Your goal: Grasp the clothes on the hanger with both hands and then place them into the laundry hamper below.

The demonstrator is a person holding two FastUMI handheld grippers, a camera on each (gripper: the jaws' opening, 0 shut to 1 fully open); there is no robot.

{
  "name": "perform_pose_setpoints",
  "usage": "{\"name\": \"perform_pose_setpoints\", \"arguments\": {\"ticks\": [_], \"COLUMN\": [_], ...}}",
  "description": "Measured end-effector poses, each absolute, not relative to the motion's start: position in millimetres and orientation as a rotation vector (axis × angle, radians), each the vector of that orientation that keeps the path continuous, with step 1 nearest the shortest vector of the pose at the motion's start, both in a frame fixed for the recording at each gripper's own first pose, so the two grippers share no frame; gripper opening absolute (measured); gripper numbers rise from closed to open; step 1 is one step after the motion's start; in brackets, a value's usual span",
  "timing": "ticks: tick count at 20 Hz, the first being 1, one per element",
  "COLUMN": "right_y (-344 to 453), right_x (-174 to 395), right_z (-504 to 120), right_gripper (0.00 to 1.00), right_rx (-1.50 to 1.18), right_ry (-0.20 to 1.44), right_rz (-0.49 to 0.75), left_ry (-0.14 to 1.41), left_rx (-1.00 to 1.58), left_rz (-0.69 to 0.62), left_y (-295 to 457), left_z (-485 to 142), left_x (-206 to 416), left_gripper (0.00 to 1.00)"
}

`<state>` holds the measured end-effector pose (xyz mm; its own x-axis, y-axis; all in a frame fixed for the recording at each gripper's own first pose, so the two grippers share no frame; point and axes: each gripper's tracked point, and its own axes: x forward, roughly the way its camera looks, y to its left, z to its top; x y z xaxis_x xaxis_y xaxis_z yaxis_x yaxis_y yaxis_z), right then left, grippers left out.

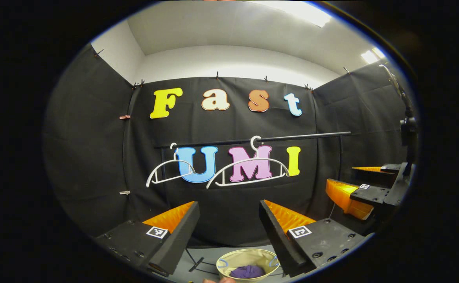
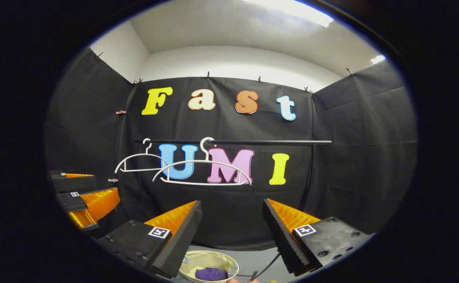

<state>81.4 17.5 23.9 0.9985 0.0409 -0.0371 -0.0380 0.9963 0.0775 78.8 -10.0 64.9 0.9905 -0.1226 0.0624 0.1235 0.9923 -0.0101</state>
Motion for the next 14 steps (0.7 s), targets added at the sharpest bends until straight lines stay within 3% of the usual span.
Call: {"name": "perform_pose_setpoints", "arguments": {"ticks": [14], "right_y": [18], "right_x": [79], "right_z": [24], "right_gripper": [0.97], "right_rx": [0.079], "right_ry": [0.038], "right_rz": [0.021], "left_ry": [-0.055], "left_rx": [-0.010], "left_rz": [-0.092], "left_y": [8], "left_z": [62], "left_x": [100], "left_gripper": [0.95]}}
